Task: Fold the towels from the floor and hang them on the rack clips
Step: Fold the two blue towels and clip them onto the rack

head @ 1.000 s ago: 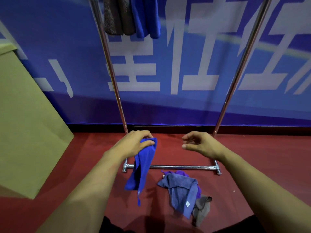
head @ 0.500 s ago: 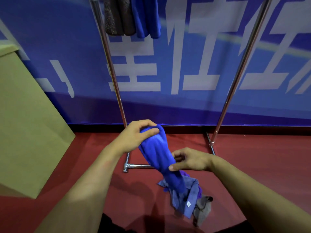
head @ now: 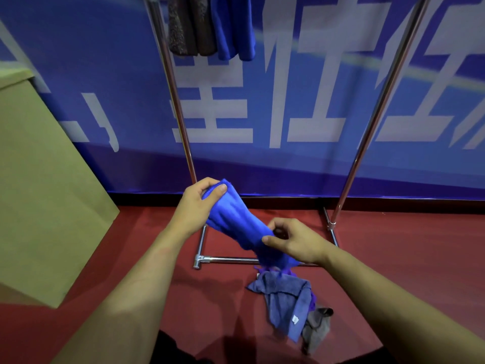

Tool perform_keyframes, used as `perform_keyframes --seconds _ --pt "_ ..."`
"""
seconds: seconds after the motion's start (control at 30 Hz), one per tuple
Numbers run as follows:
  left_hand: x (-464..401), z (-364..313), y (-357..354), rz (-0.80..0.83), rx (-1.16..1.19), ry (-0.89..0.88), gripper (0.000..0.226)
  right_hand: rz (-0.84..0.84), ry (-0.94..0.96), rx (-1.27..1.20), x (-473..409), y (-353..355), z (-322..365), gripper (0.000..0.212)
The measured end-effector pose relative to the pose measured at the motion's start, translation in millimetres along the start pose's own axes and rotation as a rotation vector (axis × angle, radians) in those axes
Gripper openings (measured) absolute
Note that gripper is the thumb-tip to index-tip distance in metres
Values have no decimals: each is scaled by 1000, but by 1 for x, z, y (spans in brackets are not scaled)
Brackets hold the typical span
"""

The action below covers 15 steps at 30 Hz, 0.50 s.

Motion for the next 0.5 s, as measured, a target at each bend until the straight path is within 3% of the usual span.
perform_keyframes --seconds 0.27,0.43,0.5 --pt "-2 5 -2 -60 -45 32 14 137 -72 -283 6 -3 10 20" --pt "-4 19 2 -77 -81 107 17 169 -29 -394 11 3 32 57" --pt "-5 28 4 -67 -99 140 19 139 17 -413 12 8 41 58"
Point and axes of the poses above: each hand's wrist, its own x-axis away from the middle knuckle, its own y-axis out of the back of the hand, z = x × y, the point moved 3 cm from there along -x, towards the middle knuckle, and after that the axes turned 7 degrees about x, right-handed, at the moved point
